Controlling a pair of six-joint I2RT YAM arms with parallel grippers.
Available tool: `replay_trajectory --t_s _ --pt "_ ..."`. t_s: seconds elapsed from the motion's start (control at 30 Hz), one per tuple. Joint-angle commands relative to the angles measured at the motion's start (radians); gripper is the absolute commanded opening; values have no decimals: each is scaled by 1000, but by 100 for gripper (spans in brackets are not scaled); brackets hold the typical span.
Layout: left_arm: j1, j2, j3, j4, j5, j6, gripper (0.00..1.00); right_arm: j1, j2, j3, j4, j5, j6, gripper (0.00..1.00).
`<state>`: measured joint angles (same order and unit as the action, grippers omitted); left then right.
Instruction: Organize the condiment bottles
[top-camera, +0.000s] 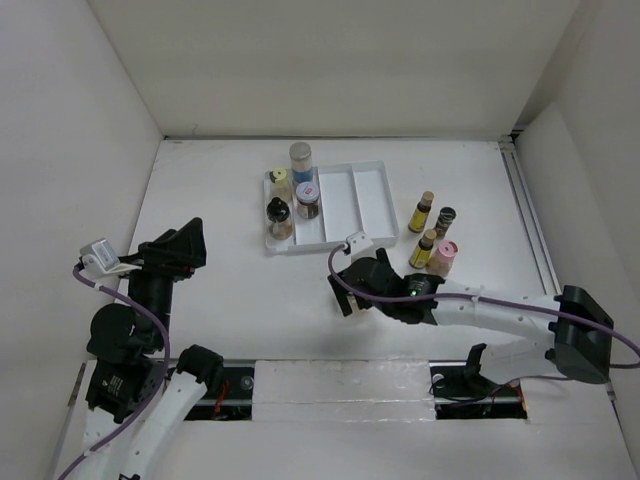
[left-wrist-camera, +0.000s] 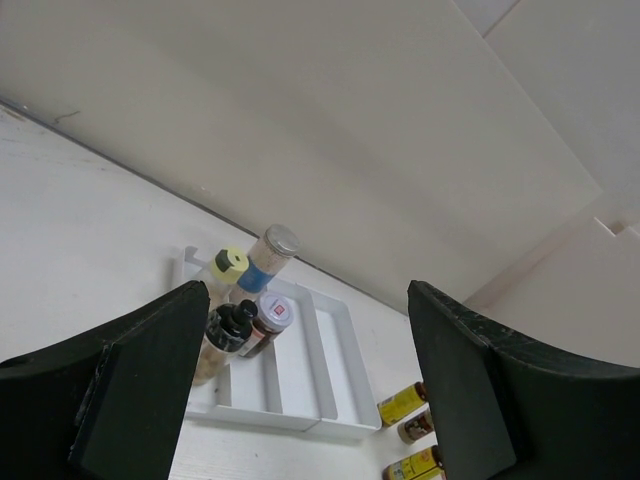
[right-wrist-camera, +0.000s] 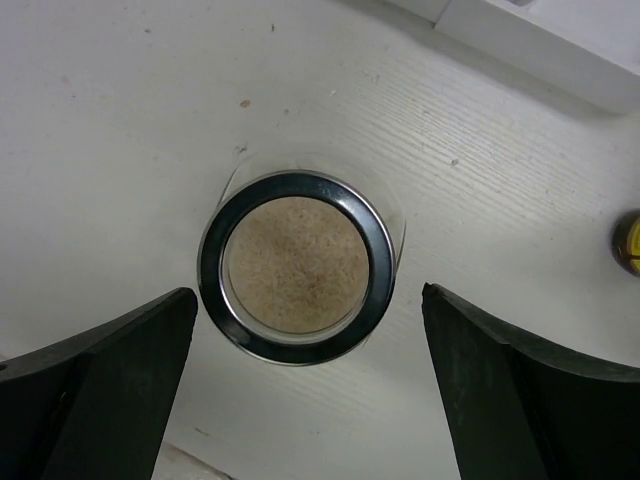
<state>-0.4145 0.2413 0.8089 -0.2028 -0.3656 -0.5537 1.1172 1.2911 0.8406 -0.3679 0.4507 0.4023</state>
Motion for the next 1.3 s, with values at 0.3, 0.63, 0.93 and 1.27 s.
replay_trajectory --t_s 0.3,0.63,0.93,1.27 --pt "3 15 -5 54 14 15 77 4 137 64 90 128 0 98" --pt "3 6 -5 54 24 15 77 -5 122 87 113 128 -46 99" --pt "3 6 -5 54 24 15 77 -39 122 97 188 85 -91 99" --pt "3 6 -5 54 24 15 77 -73 142 97 217 74 -91 74"
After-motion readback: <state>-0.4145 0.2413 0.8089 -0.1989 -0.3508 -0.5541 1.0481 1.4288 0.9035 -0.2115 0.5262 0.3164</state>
